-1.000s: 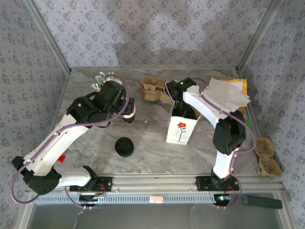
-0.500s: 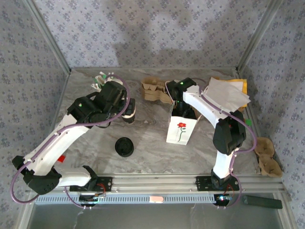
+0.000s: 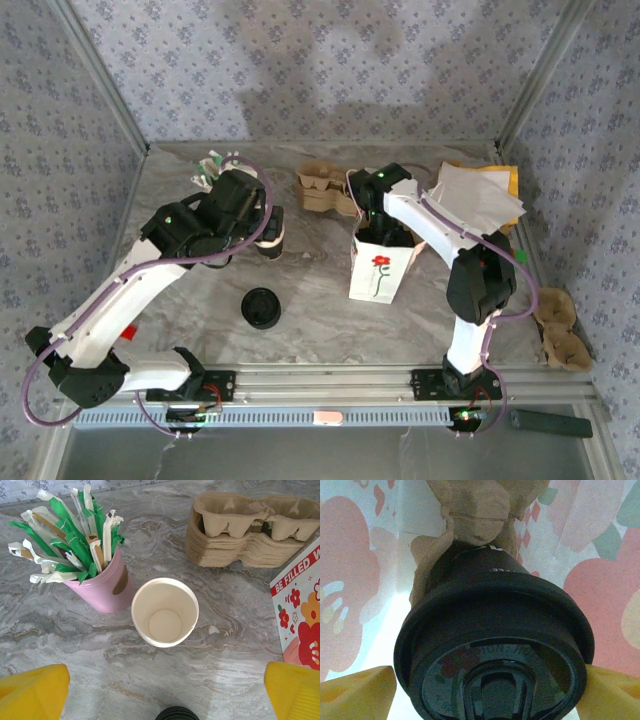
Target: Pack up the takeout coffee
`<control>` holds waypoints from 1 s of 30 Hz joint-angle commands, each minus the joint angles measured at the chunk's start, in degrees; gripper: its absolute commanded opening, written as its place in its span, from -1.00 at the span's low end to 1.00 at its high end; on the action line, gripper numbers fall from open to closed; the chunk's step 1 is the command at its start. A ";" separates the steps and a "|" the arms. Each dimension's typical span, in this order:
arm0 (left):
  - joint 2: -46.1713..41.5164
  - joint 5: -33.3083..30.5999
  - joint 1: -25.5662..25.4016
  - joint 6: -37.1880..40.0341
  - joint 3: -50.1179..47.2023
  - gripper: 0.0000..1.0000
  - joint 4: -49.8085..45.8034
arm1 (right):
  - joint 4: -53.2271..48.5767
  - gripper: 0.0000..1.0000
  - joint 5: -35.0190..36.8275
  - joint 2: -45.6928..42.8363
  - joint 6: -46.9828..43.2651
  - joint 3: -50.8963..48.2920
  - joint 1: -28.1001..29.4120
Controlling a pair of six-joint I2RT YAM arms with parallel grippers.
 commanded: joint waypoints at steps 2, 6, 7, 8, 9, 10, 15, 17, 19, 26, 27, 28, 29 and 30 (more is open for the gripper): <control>0.10 -0.61 -0.40 0.35 2.02 0.99 -0.83 | -0.60 0.88 1.52 -0.07 -0.99 -0.69 0.28; 0.19 -0.58 -0.49 0.27 2.06 0.99 -0.79 | -0.91 0.92 1.88 -0.16 -0.95 -0.67 0.28; 0.19 -0.55 -0.48 0.27 2.06 0.99 -0.78 | -0.91 0.93 1.96 -0.24 -1.02 -0.63 0.30; 0.15 -0.51 -0.49 0.19 2.06 0.99 -0.76 | -0.94 0.94 2.04 -0.29 -0.97 -0.59 0.27; 0.17 -0.54 -0.58 0.18 2.04 0.99 -0.71 | -1.03 0.96 2.22 -0.38 -0.95 -0.50 0.34; 0.28 -0.50 -0.54 0.21 1.99 0.99 -0.73 | -1.17 0.97 2.25 -0.42 -0.98 -0.50 0.28; 0.46 -0.55 -0.63 0.27 2.29 0.99 -0.55 | -1.20 1.00 2.53 -0.60 -0.96 -0.41 0.28; 0.54 -0.52 -0.61 0.33 2.41 0.99 -0.55 | -1.28 1.00 2.61 -0.60 -0.98 -0.34 0.32; 0.59 -0.52 -0.62 0.35 2.48 0.99 -0.57 | -1.33 1.00 2.59 -0.60 -0.95 -0.32 0.29; 0.89 -0.54 -0.79 0.36 2.92 0.99 -0.56 | -1.79 1.00 2.75 -0.93 -0.98 0.03 0.33; 0.95 -0.53 -0.92 0.35 2.95 0.99 -0.51 | -1.79 1.00 2.73 -0.95 -0.98 0.11 0.36; 0.94 -0.51 -0.95 0.35 3.01 0.99 -0.53 | -1.84 1.00 2.71 -0.95 -0.97 0.12 0.28; 0.91 -0.54 -0.96 0.35 3.01 0.99 -0.57 | -1.94 1.00 2.72 -0.95 -0.99 0.18 0.31; 0.96 -0.54 -0.97 0.35 3.07 0.99 -0.57 | -1.96 1.00 2.74 -1.03 -0.95 0.20 0.29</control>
